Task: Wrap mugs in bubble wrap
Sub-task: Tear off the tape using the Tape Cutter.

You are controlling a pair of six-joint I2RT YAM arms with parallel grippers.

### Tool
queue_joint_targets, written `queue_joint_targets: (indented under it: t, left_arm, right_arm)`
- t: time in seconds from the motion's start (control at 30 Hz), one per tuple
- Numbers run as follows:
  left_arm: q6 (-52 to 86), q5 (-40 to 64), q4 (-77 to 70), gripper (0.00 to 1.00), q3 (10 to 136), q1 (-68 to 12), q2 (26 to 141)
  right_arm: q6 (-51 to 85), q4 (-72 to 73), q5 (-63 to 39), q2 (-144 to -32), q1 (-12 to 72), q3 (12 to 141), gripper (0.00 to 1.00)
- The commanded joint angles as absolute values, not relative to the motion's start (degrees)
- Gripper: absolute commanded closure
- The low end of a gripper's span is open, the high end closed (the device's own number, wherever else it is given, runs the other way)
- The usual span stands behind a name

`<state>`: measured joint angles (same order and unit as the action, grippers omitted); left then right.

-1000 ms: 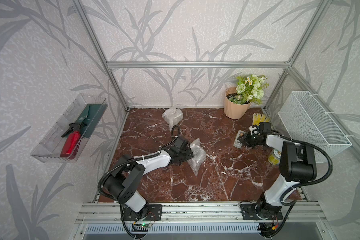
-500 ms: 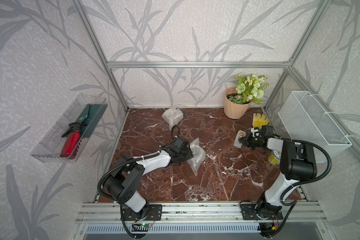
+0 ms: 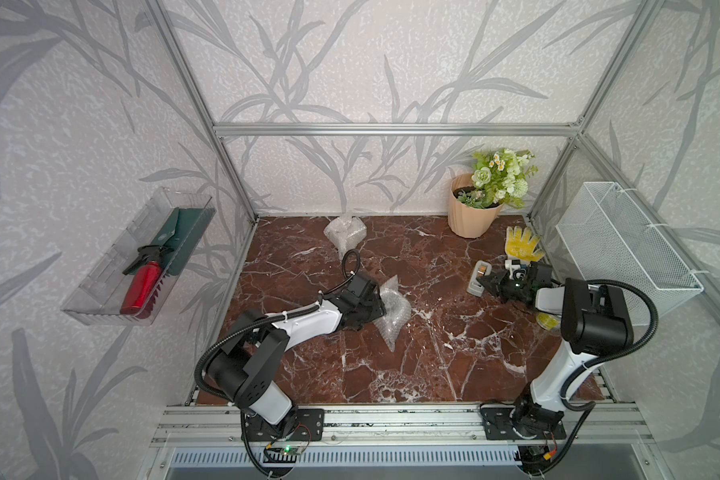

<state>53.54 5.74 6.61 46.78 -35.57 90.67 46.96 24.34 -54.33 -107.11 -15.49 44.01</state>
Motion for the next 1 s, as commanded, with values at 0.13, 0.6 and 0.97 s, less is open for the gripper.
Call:
queue_joint_targets:
  t: [0.13, 0.6, 0.97]
  left_arm:
    - [52.74, 2.19, 13.91, 0.37, 46.04, -34.99, 92.96]
    - [52.32, 2.25, 14.59, 0.37, 47.36, -35.04, 94.13]
    - [52.3, 2.36, 14.34, 0.37, 47.34, -34.98, 94.52]
  right_arm:
    - [51.95, 35.59, -60.72, -106.82, -14.94, 41.53, 1.0]
    - [49.38, 37.03, -62.3, -102.9, -14.85, 35.28, 1.0]
    - [47.22, 33.36, -61.63, -98.16, -14.2, 32.16, 1.0]
